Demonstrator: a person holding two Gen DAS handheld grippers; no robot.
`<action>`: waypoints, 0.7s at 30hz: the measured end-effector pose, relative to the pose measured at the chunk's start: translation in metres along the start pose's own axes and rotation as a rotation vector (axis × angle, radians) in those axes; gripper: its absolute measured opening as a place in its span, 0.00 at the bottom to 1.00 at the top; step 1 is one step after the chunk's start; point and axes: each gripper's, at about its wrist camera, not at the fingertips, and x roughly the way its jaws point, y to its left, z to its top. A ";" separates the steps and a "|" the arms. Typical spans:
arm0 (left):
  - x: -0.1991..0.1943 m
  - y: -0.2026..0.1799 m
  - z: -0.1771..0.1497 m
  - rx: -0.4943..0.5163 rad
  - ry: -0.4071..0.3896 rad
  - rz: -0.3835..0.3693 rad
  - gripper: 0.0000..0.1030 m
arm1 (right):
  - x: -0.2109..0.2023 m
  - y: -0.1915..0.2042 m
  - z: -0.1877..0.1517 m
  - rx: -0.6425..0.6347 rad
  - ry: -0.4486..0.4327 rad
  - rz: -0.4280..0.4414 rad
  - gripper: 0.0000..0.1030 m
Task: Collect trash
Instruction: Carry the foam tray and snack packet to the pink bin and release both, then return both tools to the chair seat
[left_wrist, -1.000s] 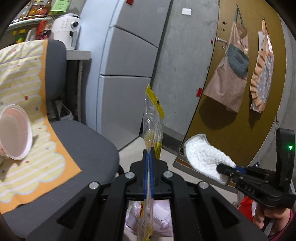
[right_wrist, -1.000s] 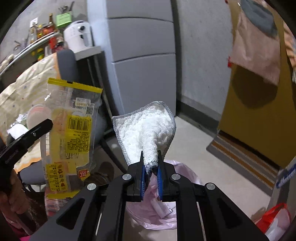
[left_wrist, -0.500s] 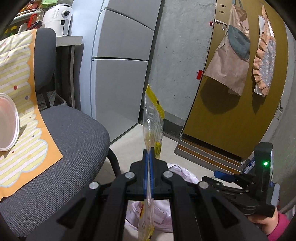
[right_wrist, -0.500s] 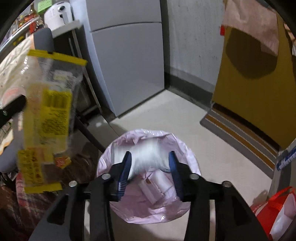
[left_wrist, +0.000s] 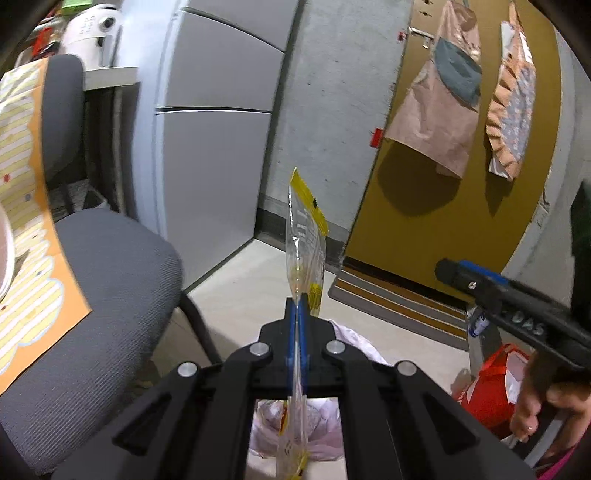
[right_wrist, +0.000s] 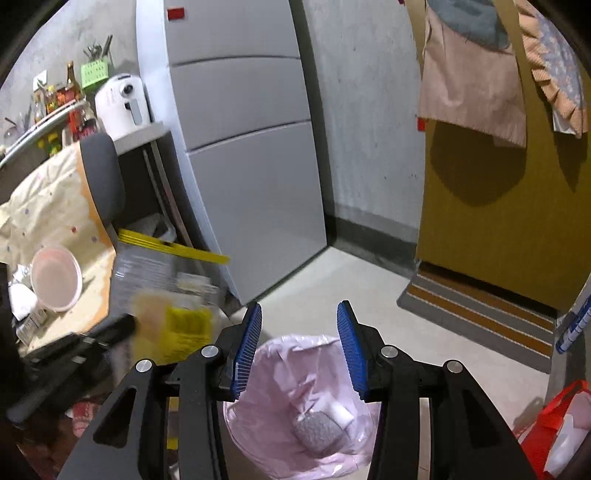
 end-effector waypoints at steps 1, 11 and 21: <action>0.006 -0.003 0.001 0.006 0.011 -0.010 0.00 | -0.001 -0.001 0.001 0.002 -0.002 0.003 0.43; 0.044 -0.003 0.001 -0.010 0.069 -0.004 0.34 | 0.003 -0.014 -0.003 0.025 0.008 -0.003 0.44; 0.011 0.023 -0.002 0.016 0.031 0.118 0.38 | 0.001 -0.004 0.000 0.017 -0.013 0.014 0.44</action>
